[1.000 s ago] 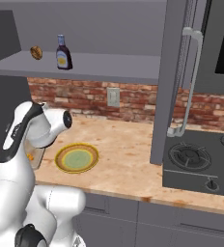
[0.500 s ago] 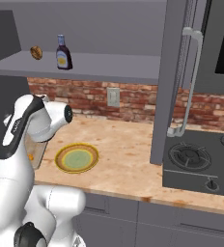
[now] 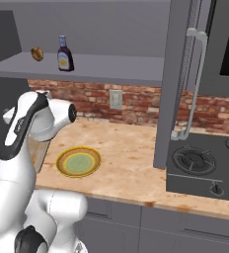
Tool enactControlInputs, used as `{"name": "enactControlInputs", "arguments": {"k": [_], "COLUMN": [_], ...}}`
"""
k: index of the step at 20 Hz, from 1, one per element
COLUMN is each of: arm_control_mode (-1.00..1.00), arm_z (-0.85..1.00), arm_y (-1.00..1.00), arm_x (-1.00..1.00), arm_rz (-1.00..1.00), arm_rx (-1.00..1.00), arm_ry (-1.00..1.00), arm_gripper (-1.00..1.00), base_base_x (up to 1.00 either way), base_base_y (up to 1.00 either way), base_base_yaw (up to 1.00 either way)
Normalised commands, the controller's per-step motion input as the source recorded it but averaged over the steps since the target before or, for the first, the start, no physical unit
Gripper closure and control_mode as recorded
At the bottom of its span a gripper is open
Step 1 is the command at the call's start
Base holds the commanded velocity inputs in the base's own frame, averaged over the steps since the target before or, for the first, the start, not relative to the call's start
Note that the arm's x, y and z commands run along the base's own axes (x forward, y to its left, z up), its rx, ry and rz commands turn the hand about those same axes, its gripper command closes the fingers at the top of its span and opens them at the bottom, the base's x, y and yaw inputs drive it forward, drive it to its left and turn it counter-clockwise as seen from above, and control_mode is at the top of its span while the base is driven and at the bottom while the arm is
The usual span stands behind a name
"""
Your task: Pick the shrimp from the plate and place it on the cutting board. Then pick the condiment bottle from the cabinet and place it next to the cutting board.
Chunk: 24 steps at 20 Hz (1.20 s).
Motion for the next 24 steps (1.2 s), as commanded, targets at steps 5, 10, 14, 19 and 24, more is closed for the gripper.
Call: {"name": "enactControlInputs", "arguments": {"k": [5,10,14,19,24], "arm_control_mode": [-1.00,-1.00,-1.00,-1.00,-1.00], "arm_z": [0.37,0.39,0.38,0.35,0.27], "arm_y": [-0.09,-0.06,-0.06,-0.08,-0.13], "arm_x": [0.00,0.00,0.00,0.00,0.00], "arm_rz": [0.00,0.00,0.00,0.00,0.00], "arm_rx": [0.06,0.04,0.02,0.00,0.00], "arm_ry": [0.00,0.00,0.00,0.00,0.00], "arm_gripper": [-1.00,-1.00,-1.00,-1.00,-1.00], "base_base_x": [0.00,0.00,0.00,0.00,0.00], "base_base_y": [0.00,0.00,0.00,0.00,0.00], "base_base_yaw": [0.00,0.00,0.00,0.00,0.00]}}
